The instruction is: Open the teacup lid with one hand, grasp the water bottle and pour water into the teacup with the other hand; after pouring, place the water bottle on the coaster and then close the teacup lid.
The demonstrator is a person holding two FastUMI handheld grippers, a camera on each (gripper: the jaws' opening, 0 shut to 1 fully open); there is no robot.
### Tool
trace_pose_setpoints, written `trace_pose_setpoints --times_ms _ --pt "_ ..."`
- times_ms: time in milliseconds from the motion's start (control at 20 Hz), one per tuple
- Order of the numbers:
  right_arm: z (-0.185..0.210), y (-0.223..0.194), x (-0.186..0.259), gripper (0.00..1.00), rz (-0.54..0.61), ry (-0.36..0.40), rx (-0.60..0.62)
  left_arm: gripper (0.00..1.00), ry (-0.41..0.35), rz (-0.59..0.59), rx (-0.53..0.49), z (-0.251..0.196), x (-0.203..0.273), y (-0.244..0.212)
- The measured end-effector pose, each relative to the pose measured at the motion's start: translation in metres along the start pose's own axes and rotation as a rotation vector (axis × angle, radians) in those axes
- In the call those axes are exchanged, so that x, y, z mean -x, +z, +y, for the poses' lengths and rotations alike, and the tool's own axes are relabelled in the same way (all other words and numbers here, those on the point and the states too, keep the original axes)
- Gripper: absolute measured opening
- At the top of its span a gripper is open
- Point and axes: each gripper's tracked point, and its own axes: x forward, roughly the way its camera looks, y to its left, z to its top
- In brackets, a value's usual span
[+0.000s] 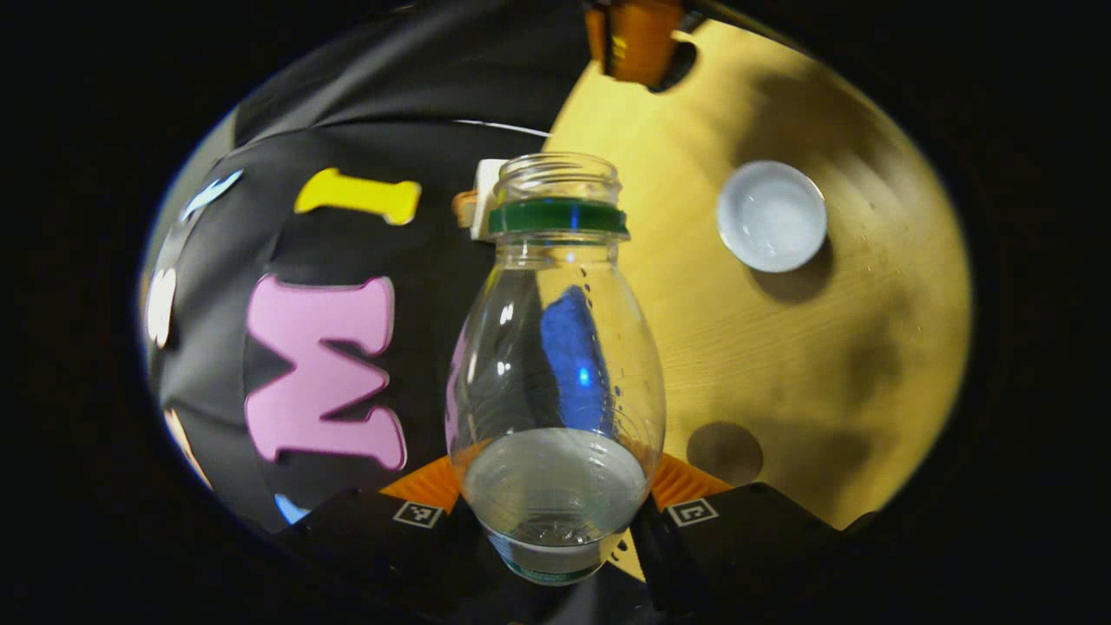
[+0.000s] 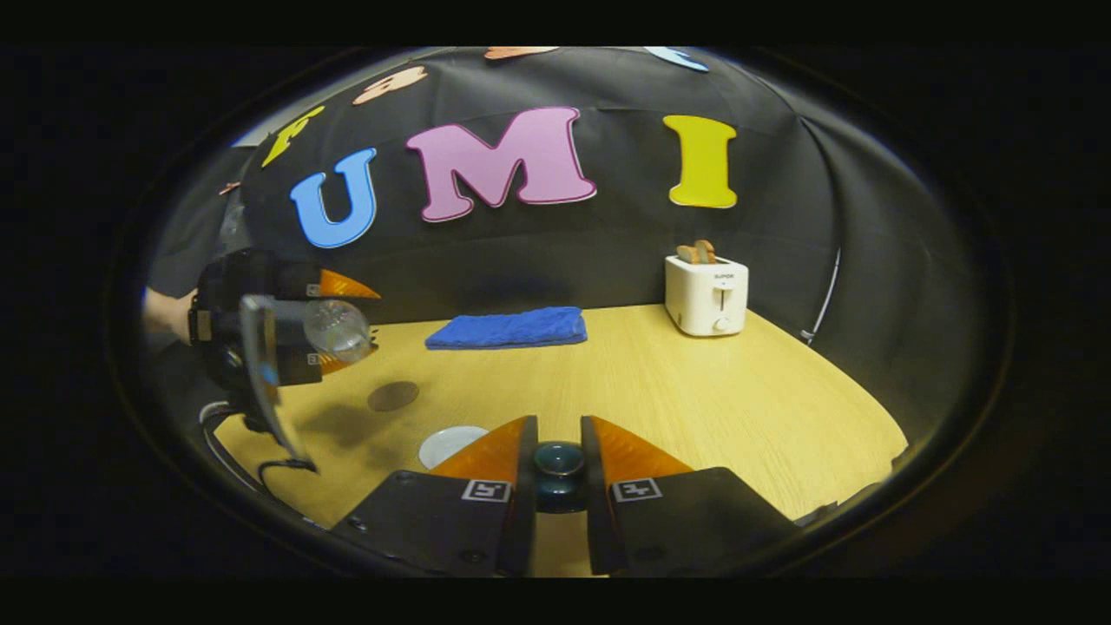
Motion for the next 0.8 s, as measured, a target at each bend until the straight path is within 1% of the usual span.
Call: trace_pose_setpoints --times_ms 50,100,150,200,250,300,400,500,600,650,700,750,800 --pt "0.006 0.000 -0.002 0.27 0.007 0.010 0.014 0.79 0.009 0.016 0.098 0.000 0.004 -0.011" --pt "0.014 0.001 -0.006 0.22 0.011 0.021 0.025 0.78 -0.011 0.045 0.276 -0.005 0.003 -0.020" --pt "0.021 0.002 -0.009 0.27 0.013 0.029 0.030 0.78 -0.028 0.063 0.426 -0.010 -0.002 -0.023" --pt "0.028 0.003 -0.012 0.23 0.014 0.036 0.032 0.78 -0.041 0.067 0.564 -0.014 -0.007 -0.024" --pt "0.034 0.003 -0.016 0.22 0.015 0.041 0.033 0.78 -0.035 0.052 0.689 -0.015 -0.017 -0.027" --pt "0.040 0.002 -0.020 0.27 0.015 0.045 0.035 0.78 -0.028 0.033 0.806 -0.014 -0.027 -0.024" --pt "0.051 -0.001 -0.028 0.27 0.018 0.047 0.040 0.78 -0.013 0.006 1.013 -0.012 -0.042 -0.023" --pt "0.063 -0.003 -0.034 0.28 0.018 0.050 0.037 0.78 -0.021 -0.072 1.210 -0.011 -0.048 -0.016" --pt "0.074 -0.006 -0.040 0.27 0.018 0.060 0.035 0.78 -0.022 -0.207 1.371 -0.004 -0.047 -0.010" --pt "0.080 -0.006 -0.043 0.27 0.010 0.067 0.041 0.78 -0.049 -0.238 1.439 -0.014 -0.051 -0.012" --pt "0.083 -0.007 -0.048 0.27 -0.001 0.067 0.048 0.78 -0.072 -0.229 1.460 -0.024 -0.052 -0.012" --pt "0.085 -0.009 -0.051 0.32 -0.007 0.067 0.052 0.79 -0.098 -0.221 1.482 -0.031 -0.057 -0.013" --pt "0.086 -0.011 -0.056 0.27 -0.006 0.066 0.051 0.79 -0.114 -0.227 1.512 -0.036 -0.065 -0.013"
